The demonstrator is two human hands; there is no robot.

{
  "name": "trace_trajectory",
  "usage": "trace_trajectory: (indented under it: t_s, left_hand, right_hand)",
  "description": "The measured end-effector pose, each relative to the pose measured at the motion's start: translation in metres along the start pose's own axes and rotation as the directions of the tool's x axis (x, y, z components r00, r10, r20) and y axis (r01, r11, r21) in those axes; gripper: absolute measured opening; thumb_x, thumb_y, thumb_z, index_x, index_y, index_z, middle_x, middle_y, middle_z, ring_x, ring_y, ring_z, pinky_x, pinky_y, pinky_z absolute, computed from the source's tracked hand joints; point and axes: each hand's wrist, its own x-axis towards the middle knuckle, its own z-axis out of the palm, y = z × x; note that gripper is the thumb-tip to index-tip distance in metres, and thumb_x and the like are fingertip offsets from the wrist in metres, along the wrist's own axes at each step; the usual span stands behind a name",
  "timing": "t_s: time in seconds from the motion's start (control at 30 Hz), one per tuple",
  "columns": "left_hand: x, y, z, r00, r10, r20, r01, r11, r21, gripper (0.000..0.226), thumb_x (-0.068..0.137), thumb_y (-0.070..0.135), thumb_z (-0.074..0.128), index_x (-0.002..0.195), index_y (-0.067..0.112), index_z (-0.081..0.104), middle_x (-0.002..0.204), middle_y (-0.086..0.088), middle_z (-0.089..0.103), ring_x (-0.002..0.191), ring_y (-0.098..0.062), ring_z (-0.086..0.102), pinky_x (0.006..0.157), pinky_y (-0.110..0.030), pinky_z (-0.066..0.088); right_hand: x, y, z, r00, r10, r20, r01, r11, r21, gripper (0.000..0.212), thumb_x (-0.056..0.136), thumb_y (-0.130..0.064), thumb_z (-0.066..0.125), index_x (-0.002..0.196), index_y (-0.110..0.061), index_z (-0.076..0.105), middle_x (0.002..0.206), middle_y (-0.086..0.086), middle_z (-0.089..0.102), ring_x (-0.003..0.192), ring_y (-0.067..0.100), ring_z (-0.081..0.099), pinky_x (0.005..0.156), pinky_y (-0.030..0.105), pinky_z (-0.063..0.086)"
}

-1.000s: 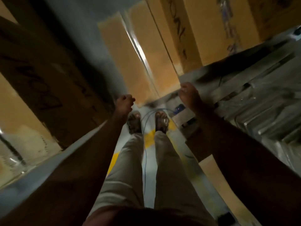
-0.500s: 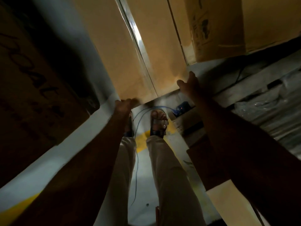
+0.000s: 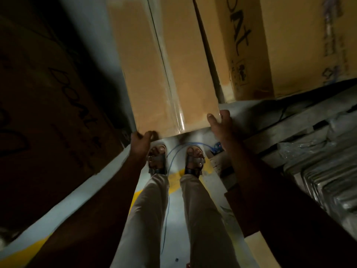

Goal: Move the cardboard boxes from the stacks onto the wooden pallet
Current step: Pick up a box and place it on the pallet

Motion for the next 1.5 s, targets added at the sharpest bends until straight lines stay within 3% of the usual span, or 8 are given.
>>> trace_trajectory:
  t_s: [0.23,0.33,0.53,0.73,0.9,1.03,1.23,1.5]
  left_hand:
    - [-0.068,0.082,-0.053,0.996,0.052,-0.076,-0.060,0.991,-0.118,0.059,0.092,0.038,0.064,0.143,0.024,0.038,0.128,-0.005,0.047,0.112,-0.028,0.055,0.093,-0.049,0.055]
    - [-0.105,0.122,-0.073,0.997,0.056,-0.062,-0.069,0.973,-0.221,0.063,0.076,0.054,0.066,0.129,0.036,0.039,0.134,-0.011,0.044,0.113,-0.032,0.055,0.090,-0.051,0.057]
    - [-0.163,0.146,-0.122,0.997,-0.005,0.071,0.023,0.967,-0.253,0.082,0.054,0.064,0.064,0.126,0.041,0.032,0.131,-0.016,0.048,0.110,-0.044,0.062,0.053,-0.034,0.052]
    - [-0.270,0.157,-0.168,0.991,0.071,0.110,-0.041,0.966,-0.257,0.070,0.075,0.060,0.064,0.135,0.042,0.033,0.132,-0.006,0.046,0.111,-0.035,0.055,0.072,-0.047,0.056]
    - [-0.331,0.162,-0.185,0.983,0.178,0.040,-0.153,0.923,-0.353,0.068,0.079,0.055,0.064,0.137,0.044,0.032,0.135,-0.004,0.040,0.113,-0.033,0.050,0.080,-0.049,0.058]
    - [-0.374,0.179,-0.203,0.938,0.344,-0.025,-0.325,0.856,-0.402,0.071,0.071,0.062,0.063,0.133,0.045,0.034,0.139,-0.001,0.036,0.117,-0.032,0.047,0.092,-0.059,0.052]
    - [-0.419,0.202,-0.245,0.869,0.485,-0.094,-0.476,0.771,-0.422,0.086,0.052,0.069,0.060,0.129,0.039,0.035,0.137,-0.006,0.040,0.117,-0.032,0.049,0.094,-0.057,0.052]
    - [-0.458,0.186,-0.354,0.772,0.618,-0.147,-0.552,0.538,-0.637,0.075,0.054,0.059,0.070,0.118,0.035,0.037,0.127,-0.007,0.054,0.108,-0.027,0.061,0.089,-0.052,0.058]
  right_hand:
    - [-0.075,-0.095,-0.030,0.998,0.008,-0.064,0.010,0.961,0.278,0.045,0.099,-0.044,0.053,0.131,-0.014,0.045,0.107,0.000,0.054,0.095,0.017,0.059,0.079,0.031,0.048]
    - [-0.109,-0.138,-0.051,0.998,0.013,-0.061,0.015,0.899,0.437,0.041,0.099,-0.044,0.052,0.130,-0.018,0.045,0.091,-0.014,0.049,0.082,0.003,0.050,0.067,0.021,0.042]
    - [-0.187,-0.187,-0.088,0.997,-0.011,-0.071,0.041,0.901,0.432,0.058,0.083,-0.056,0.065,0.130,-0.025,0.051,0.115,-0.005,0.056,0.106,0.022,0.055,0.094,0.037,0.048]
    - [-0.259,-0.195,-0.130,0.996,-0.043,-0.074,0.072,0.897,0.435,0.091,0.053,-0.069,0.064,0.132,-0.028,0.047,0.124,0.001,0.061,0.106,0.028,0.061,0.093,0.051,0.053]
    - [-0.321,-0.209,-0.163,0.980,-0.030,-0.195,0.120,0.873,0.472,0.068,0.077,-0.053,0.066,0.133,-0.020,0.045,0.124,0.006,0.059,0.110,0.034,0.056,0.095,0.051,0.051]
    - [-0.350,-0.226,-0.177,0.959,-0.067,-0.275,0.187,0.878,0.440,0.076,0.070,-0.064,0.068,0.129,-0.019,0.050,0.123,0.007,0.062,0.110,0.036,0.057,0.095,0.052,0.050]
    - [-0.405,-0.262,-0.193,0.916,-0.162,-0.367,0.344,0.787,0.512,0.059,0.073,-0.044,0.074,0.123,-0.022,0.052,0.118,0.004,0.060,0.107,0.030,0.054,0.076,0.035,0.046]
    - [-0.549,-0.295,-0.167,0.741,-0.293,-0.605,0.634,0.602,0.485,0.049,0.077,-0.038,0.067,0.116,-0.014,0.052,0.130,0.012,0.052,0.118,0.039,0.045,0.080,0.041,0.045]
